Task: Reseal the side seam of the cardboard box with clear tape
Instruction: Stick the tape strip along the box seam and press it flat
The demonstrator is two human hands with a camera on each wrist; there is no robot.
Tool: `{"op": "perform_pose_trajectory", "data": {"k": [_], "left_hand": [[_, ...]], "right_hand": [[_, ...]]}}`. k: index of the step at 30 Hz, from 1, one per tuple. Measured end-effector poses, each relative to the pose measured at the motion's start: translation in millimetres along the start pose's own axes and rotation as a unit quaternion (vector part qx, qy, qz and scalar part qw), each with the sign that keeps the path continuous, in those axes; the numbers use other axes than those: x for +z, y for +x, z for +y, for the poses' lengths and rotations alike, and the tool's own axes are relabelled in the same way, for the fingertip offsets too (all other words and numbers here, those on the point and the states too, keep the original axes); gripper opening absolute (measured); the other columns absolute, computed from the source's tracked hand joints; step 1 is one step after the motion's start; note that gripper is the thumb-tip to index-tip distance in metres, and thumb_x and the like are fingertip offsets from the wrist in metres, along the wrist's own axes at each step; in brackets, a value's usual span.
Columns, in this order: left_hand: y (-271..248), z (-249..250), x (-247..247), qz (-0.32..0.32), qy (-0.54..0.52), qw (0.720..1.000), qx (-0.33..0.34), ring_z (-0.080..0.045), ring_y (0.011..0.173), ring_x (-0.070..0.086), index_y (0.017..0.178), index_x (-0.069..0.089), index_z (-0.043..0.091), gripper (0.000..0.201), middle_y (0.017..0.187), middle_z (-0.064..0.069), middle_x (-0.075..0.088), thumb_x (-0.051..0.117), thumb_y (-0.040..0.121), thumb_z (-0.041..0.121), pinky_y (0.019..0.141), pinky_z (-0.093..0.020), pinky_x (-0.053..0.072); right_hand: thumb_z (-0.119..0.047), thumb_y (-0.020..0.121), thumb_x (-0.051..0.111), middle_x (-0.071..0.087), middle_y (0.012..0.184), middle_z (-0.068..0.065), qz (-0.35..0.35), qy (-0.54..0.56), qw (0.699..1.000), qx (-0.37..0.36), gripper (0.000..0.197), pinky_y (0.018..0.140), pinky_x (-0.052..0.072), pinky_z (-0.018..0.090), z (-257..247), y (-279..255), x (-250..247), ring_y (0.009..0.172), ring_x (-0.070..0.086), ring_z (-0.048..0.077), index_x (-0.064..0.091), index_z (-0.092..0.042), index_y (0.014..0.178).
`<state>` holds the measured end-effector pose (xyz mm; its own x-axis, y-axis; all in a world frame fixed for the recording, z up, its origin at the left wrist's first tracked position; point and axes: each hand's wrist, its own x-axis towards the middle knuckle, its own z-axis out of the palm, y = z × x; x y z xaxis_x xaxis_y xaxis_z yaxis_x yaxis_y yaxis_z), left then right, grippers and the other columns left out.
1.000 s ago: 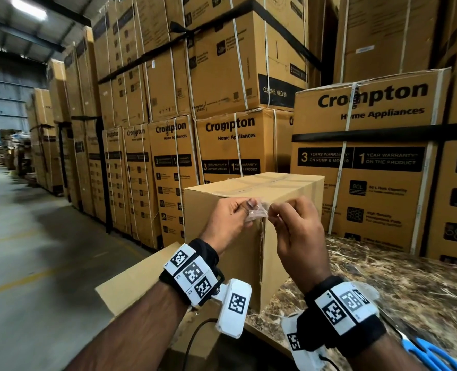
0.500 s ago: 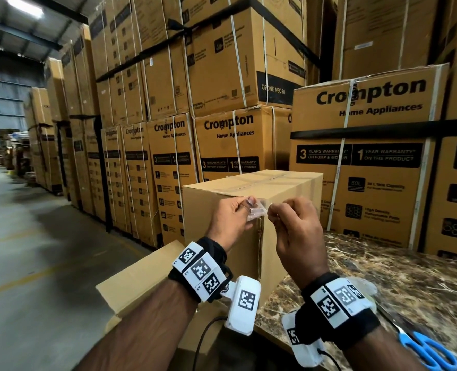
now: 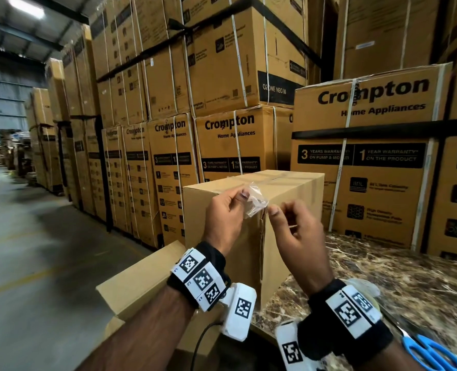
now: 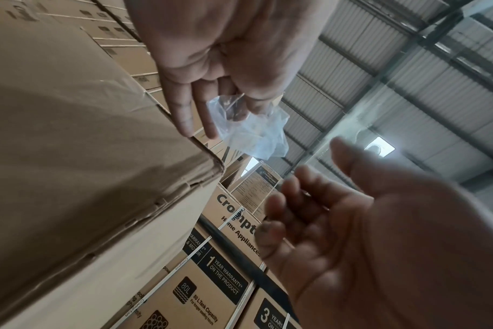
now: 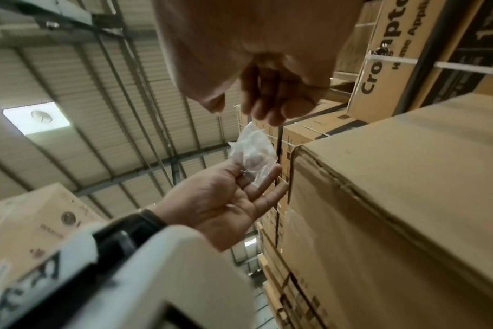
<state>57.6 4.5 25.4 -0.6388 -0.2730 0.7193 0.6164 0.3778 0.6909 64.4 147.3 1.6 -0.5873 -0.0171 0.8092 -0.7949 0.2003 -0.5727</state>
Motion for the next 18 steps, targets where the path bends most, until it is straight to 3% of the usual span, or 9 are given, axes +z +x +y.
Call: {"op": "perform_pose_trajectory", "data": {"k": [2,4,10,13,18], "left_hand": [[-1.9,0.6,0.9,-0.003,0.002,1.000,0.021,-0.005,0.108,0.064,0.129,0.060,0.009,0.036,0.121,-0.002,0.068,0.054,0.098,0.026,0.087,-0.018,0.053],[-2.9,0.6,1.1,-0.004,0.004,1.000,0.030,-0.005,0.111,0.062,0.130,0.060,0.010,0.036,0.125,-0.002,0.066,0.055,0.098,0.025,0.089,-0.016,0.052],[-5.9,2.7,2.3,-0.005,-0.014,1.000,0.019,-0.009,0.117,0.060,0.131,0.059,0.011,0.037,0.128,-0.003,0.064,0.058,0.095,0.020,0.092,-0.020,0.052],[-8.3,5.5,4.2,0.001,-0.004,1.000,0.030,-0.008,0.117,0.059,0.129,0.059,0.010,0.036,0.128,-0.002,0.064,0.059,0.094,0.017,0.093,-0.020,0.052],[-5.9,3.5,2.7,0.006,0.010,0.999,0.046,-0.002,0.110,0.062,0.123,0.064,0.010,0.031,0.121,0.001,0.068,0.060,0.094,0.019,0.087,-0.013,0.051]], "right_hand": [[-0.042,0.096,0.049,0.060,0.081,0.004,-0.060,0.069,0.993,0.081,0.031,0.061,0.049,0.031,-4.0,1.9,1.7,0.071,0.054,0.017,0.060,-0.014,0.089],[-0.044,0.095,0.051,0.059,0.078,0.005,-0.089,0.103,0.983,0.122,0.038,0.058,0.044,0.026,-5.4,3.8,1.1,0.065,0.049,0.011,0.063,-0.008,0.089],[-0.037,0.086,0.068,0.058,0.069,0.002,-0.103,0.126,0.975,0.149,0.036,0.057,0.043,0.022,-4.1,6.1,2.6,0.062,0.048,0.007,0.067,-0.002,0.085],[-0.026,0.087,0.070,0.060,0.069,0.005,-0.097,0.156,0.970,0.160,0.029,0.052,0.042,0.016,-5.1,5.6,3.3,0.061,0.048,0.008,0.067,0.002,0.085],[-0.010,0.088,0.067,0.062,0.062,-0.001,-0.091,0.193,0.964,0.161,0.014,0.049,0.041,0.010,-5.9,5.2,-1.2,0.051,0.050,-0.003,0.068,-0.001,0.078]]}}
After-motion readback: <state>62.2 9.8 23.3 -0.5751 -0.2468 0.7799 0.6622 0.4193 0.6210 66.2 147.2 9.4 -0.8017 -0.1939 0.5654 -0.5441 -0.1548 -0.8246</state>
